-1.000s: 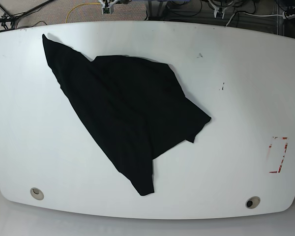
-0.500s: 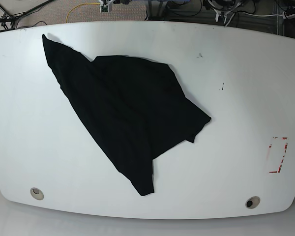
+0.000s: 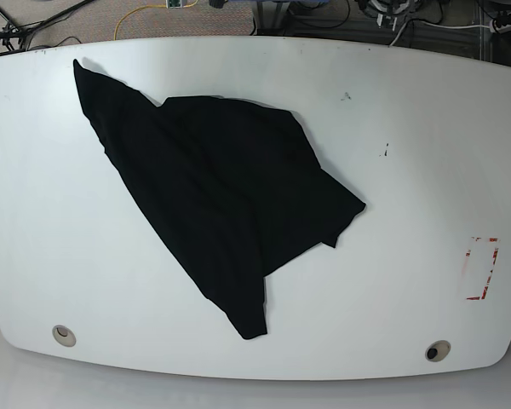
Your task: Fold the T-shirt properly
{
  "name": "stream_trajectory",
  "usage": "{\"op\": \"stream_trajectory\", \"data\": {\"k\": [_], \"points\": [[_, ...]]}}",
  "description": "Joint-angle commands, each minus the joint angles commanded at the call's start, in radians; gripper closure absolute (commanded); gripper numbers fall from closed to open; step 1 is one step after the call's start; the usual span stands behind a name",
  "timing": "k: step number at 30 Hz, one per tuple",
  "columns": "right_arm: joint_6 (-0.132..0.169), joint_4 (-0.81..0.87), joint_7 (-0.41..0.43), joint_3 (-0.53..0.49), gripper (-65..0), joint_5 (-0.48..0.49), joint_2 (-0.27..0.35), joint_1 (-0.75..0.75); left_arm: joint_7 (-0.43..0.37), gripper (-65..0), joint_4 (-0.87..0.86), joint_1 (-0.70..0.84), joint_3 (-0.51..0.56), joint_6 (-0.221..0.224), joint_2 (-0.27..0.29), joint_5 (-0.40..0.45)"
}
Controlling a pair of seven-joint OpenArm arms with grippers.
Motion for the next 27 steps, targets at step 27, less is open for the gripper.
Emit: {"op": "stream_trajectory", "data": {"k": [27], "points": [[0.013,0.500,0.007,0.110,-3.1,0.025,-0.008,-0.319,0.020,-37.1,0.517,0.331,-0.205,-0.028,-0.011,-0.023]]}}
